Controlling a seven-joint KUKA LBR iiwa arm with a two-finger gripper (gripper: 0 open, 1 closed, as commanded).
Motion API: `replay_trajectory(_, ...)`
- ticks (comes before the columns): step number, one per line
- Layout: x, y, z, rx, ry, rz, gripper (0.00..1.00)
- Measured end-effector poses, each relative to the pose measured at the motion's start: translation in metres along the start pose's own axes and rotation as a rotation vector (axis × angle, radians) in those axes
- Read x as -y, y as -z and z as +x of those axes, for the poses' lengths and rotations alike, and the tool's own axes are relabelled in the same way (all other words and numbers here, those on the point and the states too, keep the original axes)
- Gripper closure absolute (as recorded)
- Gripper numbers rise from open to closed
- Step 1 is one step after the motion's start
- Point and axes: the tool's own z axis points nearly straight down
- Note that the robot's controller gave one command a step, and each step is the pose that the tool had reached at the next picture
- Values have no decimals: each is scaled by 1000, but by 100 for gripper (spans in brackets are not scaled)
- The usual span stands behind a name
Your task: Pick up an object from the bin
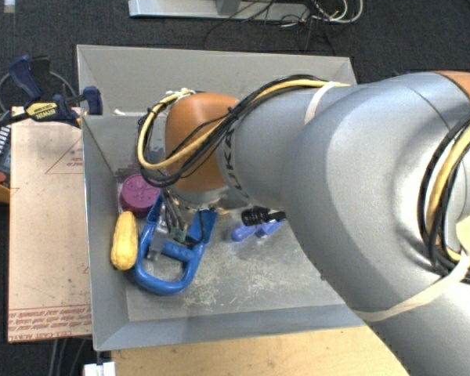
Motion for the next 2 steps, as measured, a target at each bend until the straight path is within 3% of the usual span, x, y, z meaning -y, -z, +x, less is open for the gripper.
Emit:
replay_trajectory(1,-28,0,0,2,130,1,100)
replay_trajectory(2,-28,0,0,1,129,1,100)
